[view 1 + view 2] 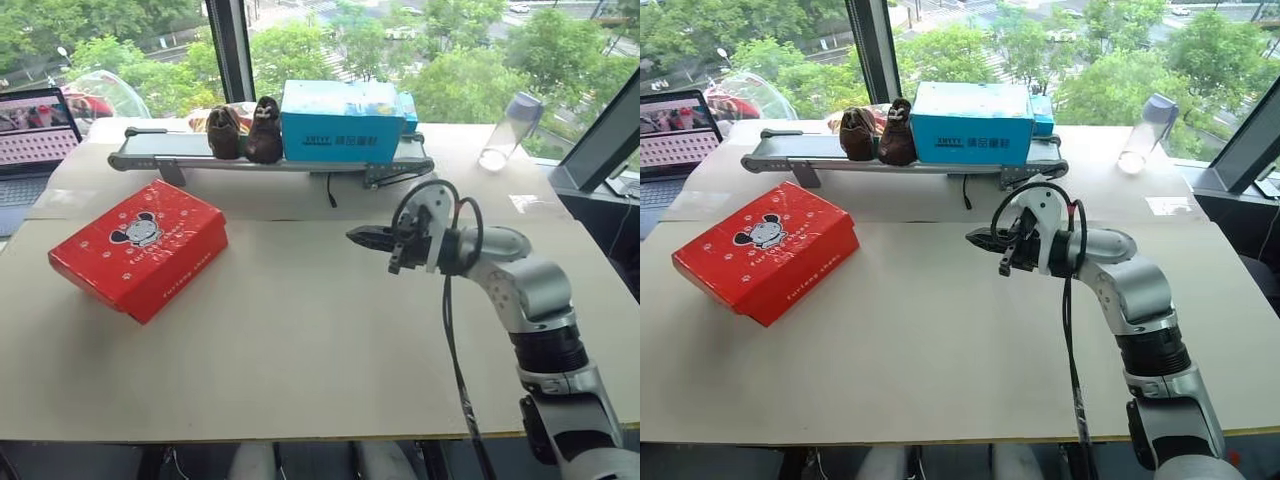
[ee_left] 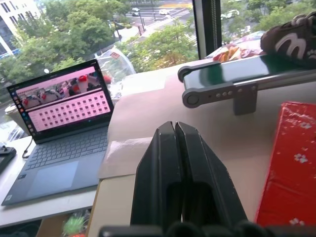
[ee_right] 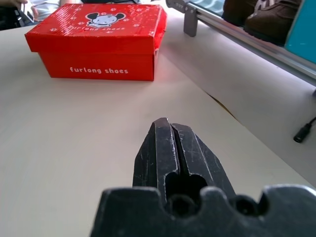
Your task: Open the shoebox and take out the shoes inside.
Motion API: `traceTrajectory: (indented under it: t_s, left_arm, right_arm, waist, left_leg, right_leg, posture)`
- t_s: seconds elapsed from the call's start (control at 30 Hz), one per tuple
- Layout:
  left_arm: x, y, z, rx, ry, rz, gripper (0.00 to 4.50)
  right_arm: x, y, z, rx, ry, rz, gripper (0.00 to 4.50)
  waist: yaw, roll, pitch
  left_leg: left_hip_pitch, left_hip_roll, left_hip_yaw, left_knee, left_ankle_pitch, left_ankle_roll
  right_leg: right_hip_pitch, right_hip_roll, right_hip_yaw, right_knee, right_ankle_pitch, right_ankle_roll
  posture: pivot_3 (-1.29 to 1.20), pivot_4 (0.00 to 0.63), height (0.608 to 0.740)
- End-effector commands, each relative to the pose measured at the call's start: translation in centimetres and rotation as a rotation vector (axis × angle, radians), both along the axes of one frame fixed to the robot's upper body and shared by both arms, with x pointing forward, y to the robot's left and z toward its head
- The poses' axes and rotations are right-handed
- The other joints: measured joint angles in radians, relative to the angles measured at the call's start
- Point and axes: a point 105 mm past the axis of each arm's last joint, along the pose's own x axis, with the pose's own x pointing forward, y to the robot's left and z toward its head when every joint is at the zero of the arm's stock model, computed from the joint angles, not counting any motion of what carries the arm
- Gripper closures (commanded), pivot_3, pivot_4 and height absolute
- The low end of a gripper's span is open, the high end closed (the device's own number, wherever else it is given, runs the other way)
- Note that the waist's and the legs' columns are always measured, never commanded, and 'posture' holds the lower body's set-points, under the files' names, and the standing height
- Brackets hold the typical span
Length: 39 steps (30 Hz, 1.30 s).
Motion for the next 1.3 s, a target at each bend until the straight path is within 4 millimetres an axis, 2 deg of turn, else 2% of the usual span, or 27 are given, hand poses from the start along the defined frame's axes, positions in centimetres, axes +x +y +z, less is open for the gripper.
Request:
traceTrajectory:
  t_s: [0.03,0.1,0.23,0.43,0.53,0.6,0.73,0.77,0.9,1.07,1.2,1.3]
  left_arm:
    - [0.6,1.1,-0.3,0.107,0.030,0.091,4.44]
    - [1.0,1.2,-0.8,0.135,0.060,0.111,4.44]
    - [2.4,0.8,-4.0,0.253,0.220,0.156,4.44]
    - [3.4,-0.2,-7.9,0.375,0.399,0.128,4.44]
    - [3.9,-1.2,-9.2,0.369,0.426,0.073,4.44]
    - [4.4,-2.3,-9.8,0.363,0.431,0.011,4.44]
    - [5.9,-7.9,-10.8,0.246,0.399,-0.343,4.44]
    - [6.0,-8.6,-10.9,0.233,0.398,-0.394,4.44]
    - [5.8,-13.8,-11.8,0.220,0.372,-0.718,4.44]
    - [4.1,-18.4,-11.7,0.181,0.290,-0.904,4.44]
    - [3.0,-19.4,-11.4,0.148,0.286,-0.907,4.44]
    - [3.1,-17.5,-11.2,0.152,0.293,-0.793,4.44]
  right_arm:
    - [-0.3,-0.5,1.7,0.018,-0.079,-0.021,4.43]
    - [-0.3,-0.7,1.7,0.017,-0.080,-0.027,4.43]
    - [-0.5,-1.3,1.9,0.024,-0.090,-0.068,4.43]
    - [-1.0,-2.5,2.4,0.021,-0.108,-0.138,4.43]
    - [-1.3,-3.0,2.4,0.018,-0.109,-0.162,4.43]
    - [-1.3,-3.3,2.5,0.022,-0.109,-0.176,4.43]
    - [-1.1,-3.6,2.2,0.021,-0.107,-0.191,4.43]
    - [-1.1,-3.6,2.2,0.022,-0.107,-0.190,4.43]
    - [-0.8,-3.2,2.1,0.027,-0.107,-0.182,4.43]
    - [-0.3,-2.8,2.1,0.023,-0.106,-0.162,4.43]
    - [0.2,-2.5,2.0,0.015,-0.107,-0.152,4.43]
    - [0.6,-2.3,1.7,0.009,-0.111,-0.145,4.43]
  waist:
    - [0.010,-0.001,0.000]
    - [0.015,-0.002,0.000]
    - [0.020,-0.002,0.000]
    - [0.018,-0.004,0.001]
    - [0.015,-0.004,0.001]
    - [0.015,-0.004,0.001]
    - [0.018,-0.004,0.001]
    - [0.021,-0.004,0.001]
    - [0.024,-0.004,0.001]
    - [0.014,-0.004,0.001]
    - [0.007,-0.004,0.001]
    - [0.001,-0.004,0.001]
  left_leg:
    - [0.000,0.000,0.000,0.000,0.000,0.000]
    - [-0.001,0.000,0.000,0.001,0.000,0.000]
    - [-0.001,0.000,0.000,0.000,0.000,0.000]
    - [-0.001,0.000,0.000,0.002,0.001,-0.001]
    - [-0.001,0.000,0.000,0.002,0.001,-0.001]
    - [0.000,0.000,0.000,0.002,0.001,-0.002]
    - [0.000,0.000,0.000,0.005,0.002,-0.003]
    - [0.000,0.000,0.000,0.006,0.002,-0.003]
    - [-0.002,0.000,0.000,0.012,0.002,-0.003]
    - [-0.002,0.001,0.000,0.014,0.002,-0.003]
    - [-0.002,0.002,0.000,0.014,0.002,-0.002]
    - [-0.001,0.002,0.000,0.014,0.002,-0.002]
  right_leg:
    - [0.000,0.000,0.000,0.000,0.000,0.000]
    - [0.000,0.000,0.000,0.000,0.000,0.000]
    - [0.000,0.000,-0.001,0.001,0.000,0.000]
    - [-0.003,0.000,-0.001,0.009,0.001,-0.001]
    - [-0.003,0.001,-0.001,0.010,0.001,-0.001]
    - [-0.003,0.001,0.000,0.011,0.000,0.000]
    - [-0.003,0.000,-0.001,0.013,0.000,0.000]
    - [-0.003,0.000,0.000,0.013,0.000,0.000]
    - [-0.001,0.000,-0.001,0.013,0.001,0.000]
    - [0.000,-0.001,0.000,0.015,0.003,-0.001]
    - [0.000,0.001,0.000,0.016,0.003,-0.001]
    - [0.000,0.001,0.001,0.016,0.002,0.000]
  posture:
    - [0.00,0.150,0.740]
    - [0.00,0.150,0.740]
    - [0.00,0.150,0.740]
    - [0.00,0.150,0.740]
    - [0.00,0.150,0.740]
    - [0.00,0.150,0.740]
    - [0.00,0.150,0.740]
    - [0.00,0.150,0.740]
    - [0.00,0.150,0.740]
    - [0.00,0.150,0.740]
    - [0.00,0.150,0.740]
    - [0.00,0.150,0.740]
